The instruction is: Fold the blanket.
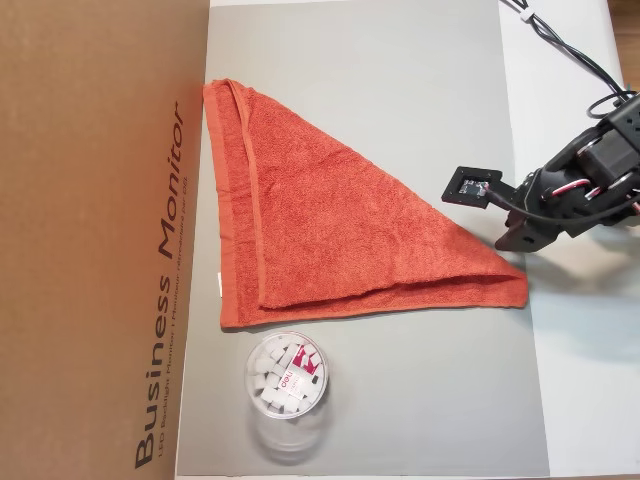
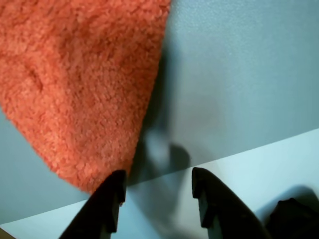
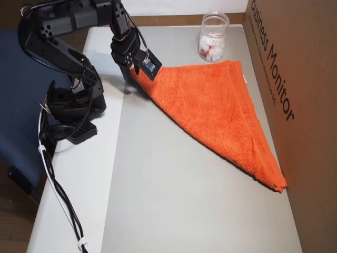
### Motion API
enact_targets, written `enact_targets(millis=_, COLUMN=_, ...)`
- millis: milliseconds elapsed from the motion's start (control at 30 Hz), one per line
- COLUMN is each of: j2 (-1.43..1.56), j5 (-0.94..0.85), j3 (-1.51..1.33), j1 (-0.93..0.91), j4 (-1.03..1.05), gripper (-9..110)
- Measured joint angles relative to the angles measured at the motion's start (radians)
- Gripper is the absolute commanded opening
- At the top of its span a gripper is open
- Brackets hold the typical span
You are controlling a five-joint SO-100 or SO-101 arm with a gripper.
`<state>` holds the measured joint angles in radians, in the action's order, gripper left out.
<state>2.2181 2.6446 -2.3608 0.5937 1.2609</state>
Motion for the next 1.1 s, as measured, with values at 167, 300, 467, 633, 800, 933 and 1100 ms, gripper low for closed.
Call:
enact_targets(millis=167, j2=-0.071, j5=0.0, j3=0.0, j1=0.008, j4=-0.071, gripper=13)
enact_targets(millis=300, j2=-0.137, j5=0.0, j3=0.0, j1=0.044, j4=-0.106, gripper=13)
enact_targets(millis=467, j2=-0.204, j5=0.0, j3=0.0, j1=0.083, j4=-0.17, gripper=13)
enact_targets(millis=633, j2=-0.247, j5=0.0, j3=0.0, j1=0.115, j4=-0.219, gripper=13)
enact_targets(millis=800, j2=-0.265, j5=0.0, j3=0.0, j1=0.124, j4=-0.276, gripper=13)
enact_targets(millis=933, j2=-0.265, j5=0.0, j3=0.006, j1=0.124, j4=-0.239, gripper=14)
enact_targets(millis=1100, j2=-0.265, j5=-0.018, j3=0.109, j1=0.121, j4=-0.032, gripper=14)
